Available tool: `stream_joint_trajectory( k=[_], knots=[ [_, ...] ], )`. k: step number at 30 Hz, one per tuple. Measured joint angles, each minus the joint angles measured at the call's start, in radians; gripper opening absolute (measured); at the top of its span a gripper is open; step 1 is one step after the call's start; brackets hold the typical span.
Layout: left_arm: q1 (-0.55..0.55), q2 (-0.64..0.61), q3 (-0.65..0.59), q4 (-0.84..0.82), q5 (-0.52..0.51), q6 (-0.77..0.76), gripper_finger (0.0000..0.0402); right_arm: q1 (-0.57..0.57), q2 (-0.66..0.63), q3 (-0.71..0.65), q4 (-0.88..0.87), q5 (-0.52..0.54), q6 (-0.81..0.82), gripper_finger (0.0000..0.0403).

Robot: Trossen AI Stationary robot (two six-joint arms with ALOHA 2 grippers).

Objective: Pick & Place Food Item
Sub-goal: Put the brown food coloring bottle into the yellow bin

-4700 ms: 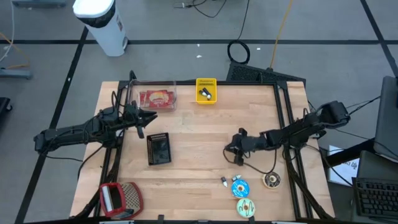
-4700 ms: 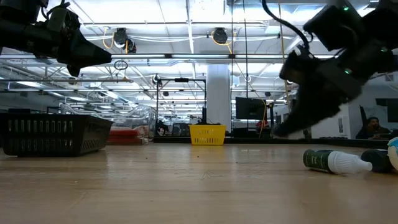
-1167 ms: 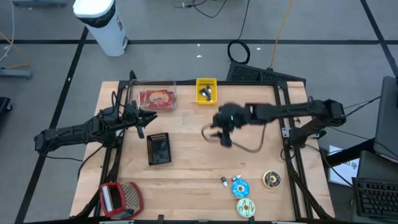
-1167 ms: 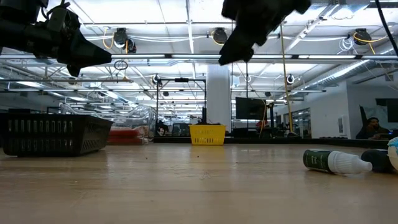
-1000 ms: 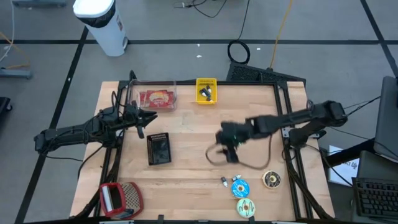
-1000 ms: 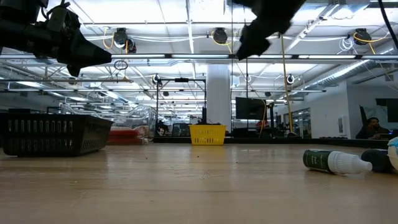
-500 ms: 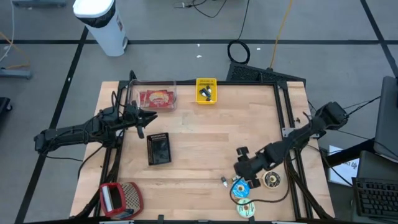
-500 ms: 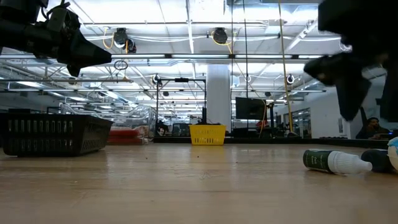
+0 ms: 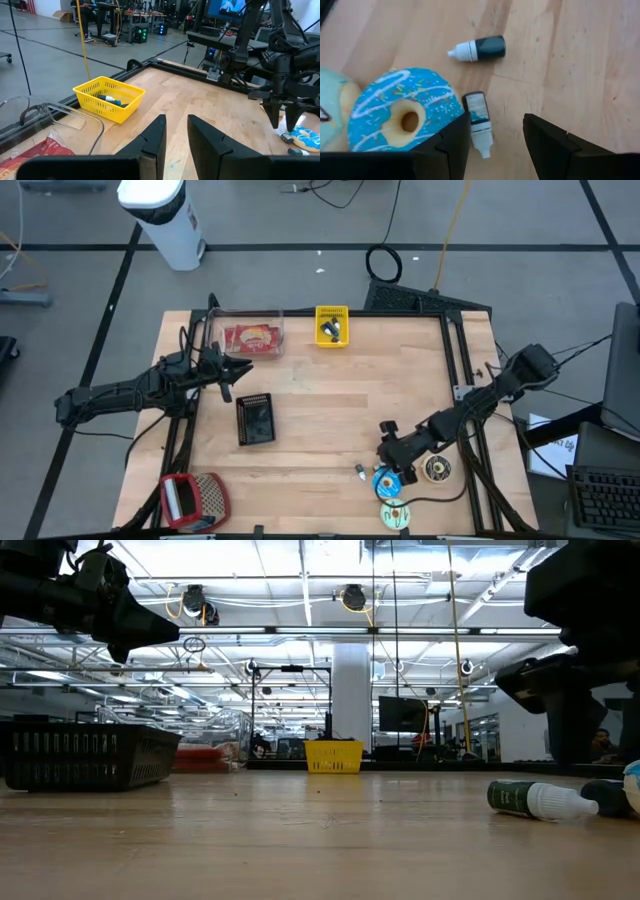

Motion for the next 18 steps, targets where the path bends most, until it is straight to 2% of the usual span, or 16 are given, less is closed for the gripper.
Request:
stream_joint_trajectory(
  k=[11,18],
  knots=[
    [0.0,0.0,0.0,0.0,0.0,0.0,0.0079,0.027,0.105,0.0,0.049,0.018,0.005,0.017],
    [0.0,0.0,0.0,0.0,0.0,0.0,0.0079,0.005,0.107,0.0,0.046,0.022,-0.005,0.0123]
  ],
)
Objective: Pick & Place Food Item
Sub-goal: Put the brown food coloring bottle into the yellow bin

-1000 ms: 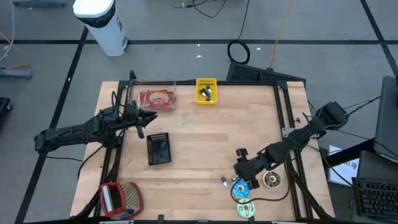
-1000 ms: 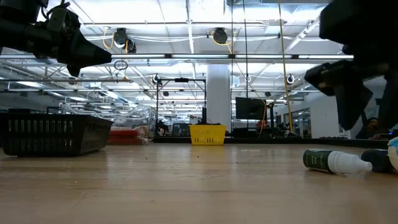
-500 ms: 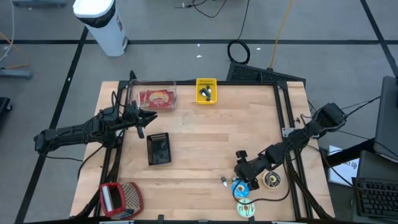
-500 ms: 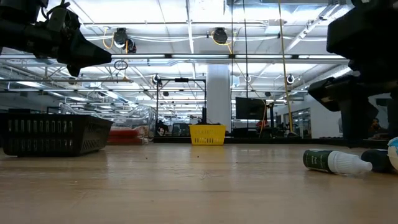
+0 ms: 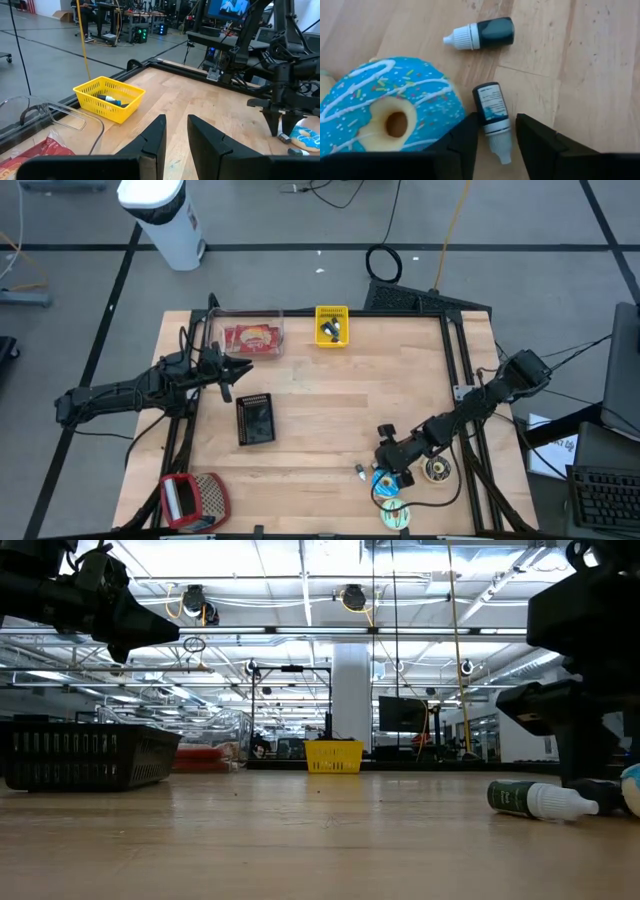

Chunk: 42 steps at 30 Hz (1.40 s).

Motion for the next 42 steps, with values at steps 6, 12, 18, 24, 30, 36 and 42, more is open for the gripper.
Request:
stream_joint_trajectory(
  k=[6,12,18,24,30,36,42],
  knots=[
    [0.0,0.0,0.0,0.0,0.0,0.0,0.0079,-0.032,0.0,0.0,0.001,-0.007,-0.001,0.0067],
    [0.0,0.0,0.0,0.0,0.0,0.0,0.0079,-0.056,-0.02,-0.002,0.034,0.008,-0.07,0.0063],
    [0.0,0.0,0.0,0.0,0.0,0.0,0.0079,-0.103,-0.077,-0.002,0.047,0.009,-0.08,0.0078],
    [0.0,0.0,0.0,0.0,0.0,0.0,0.0079,-0.215,-0.125,-0.002,0.131,0.003,-0.008,0.0062],
    [0.0,0.0,0.0,0.0,0.0,0.0,0.0079,-0.348,-0.126,0.0,0.234,-0.062,-0.058,0.0075],
    [0.0,0.0,0.0,0.0,0.0,0.0,0.0079,-0.517,-0.126,0.0,0.31,-0.151,-0.143,0.0065],
    [0.0,0.0,0.0,0.0,0.0,0.0,0.0079,-0.674,-0.126,0.0,0.407,-0.208,-0.209,0.0066]
  ],
)
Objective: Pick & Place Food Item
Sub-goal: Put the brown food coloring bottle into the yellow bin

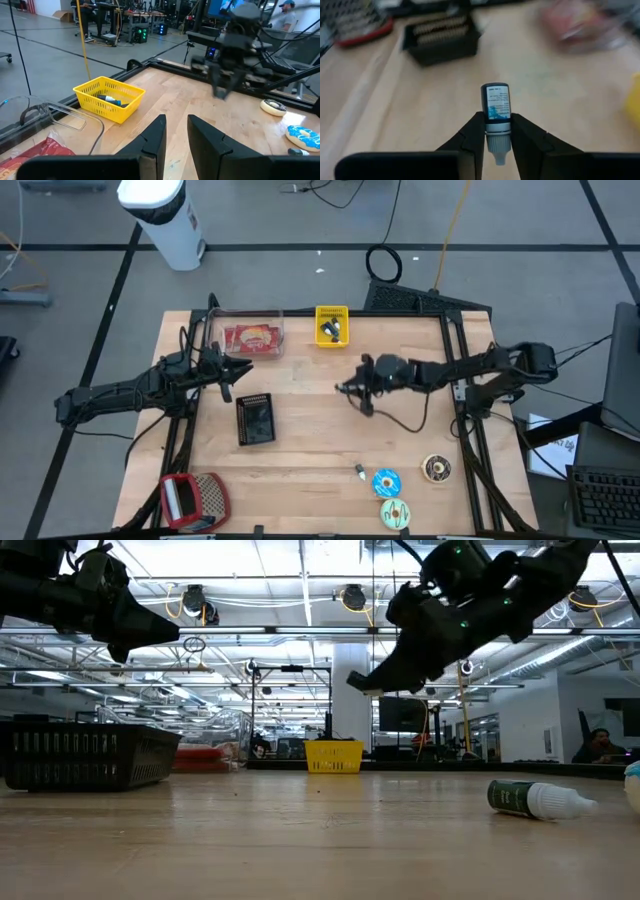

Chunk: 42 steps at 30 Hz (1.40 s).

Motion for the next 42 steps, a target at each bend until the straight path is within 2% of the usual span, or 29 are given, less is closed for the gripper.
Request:
stream_joint_trajectory(
  k=[8,13,16,21,27,34,42],
  knots=[
    [0.0,0.0,0.0,0.0,0.0,0.0,0.0079,-0.146,0.01,0.009,0.229,-0.004,-0.02,0.0064],
    [0.0,0.0,0.0,0.0,0.0,0.0,0.0079,-0.234,0.036,0.109,0.126,-0.084,0.01,0.0066],
    [0.0,0.0,0.0,0.0,0.0,0.0,0.0079,-0.275,0.069,0.188,-0.003,-0.081,0.007,0.0064],
    [0.0,0.0,0.0,0.0,0.0,0.0,0.0079,-0.341,0.163,0.339,-0.111,-0.077,-0.028,0.0067],
    [0.0,0.0,0.0,0.0,0.0,0.0,0.0079,-0.41,0.322,0.457,-0.147,-0.079,-0.063,0.0065],
    [0.0,0.0,0.0,0.0,0.0,0.0,0.0079,-0.456,0.46,0.497,-0.148,-0.08,-0.039,0.0067],
    [0.0,0.0,0.0,0.0,0.0,0.0,0.0079,-0.458,0.496,0.496,-0.164,-0.08,-0.023,0.0065]
  ],
)
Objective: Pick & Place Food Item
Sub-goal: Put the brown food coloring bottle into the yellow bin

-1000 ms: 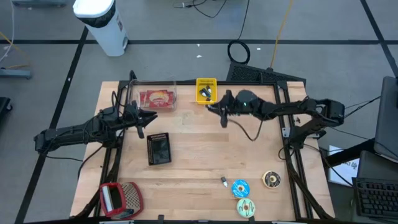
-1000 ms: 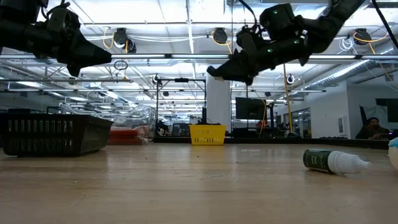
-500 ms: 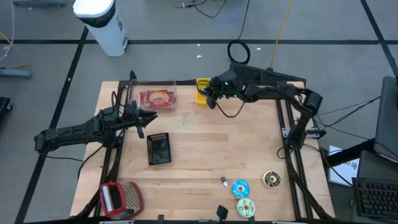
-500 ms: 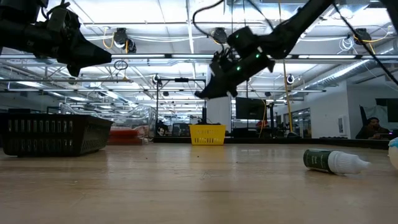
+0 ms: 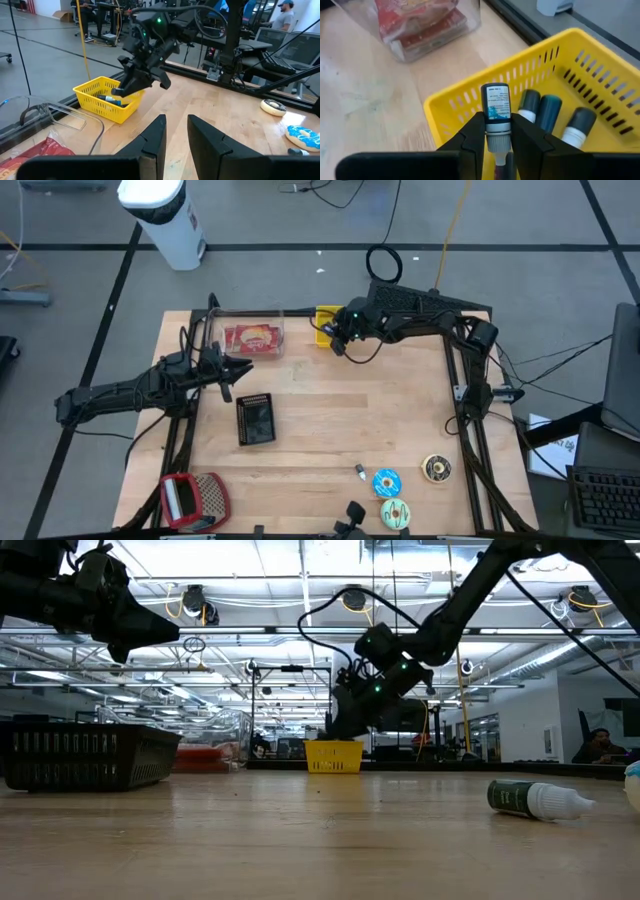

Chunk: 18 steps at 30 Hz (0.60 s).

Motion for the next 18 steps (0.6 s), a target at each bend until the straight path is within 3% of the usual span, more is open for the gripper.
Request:
stream_joint_trajectory(
  k=[18],
  knots=[
    [0.0,0.0,0.0,0.0,0.0,0.0,0.0079,0.022,0.0,0.0,-0.001,0.002,0.004,0.0079]
  ],
)
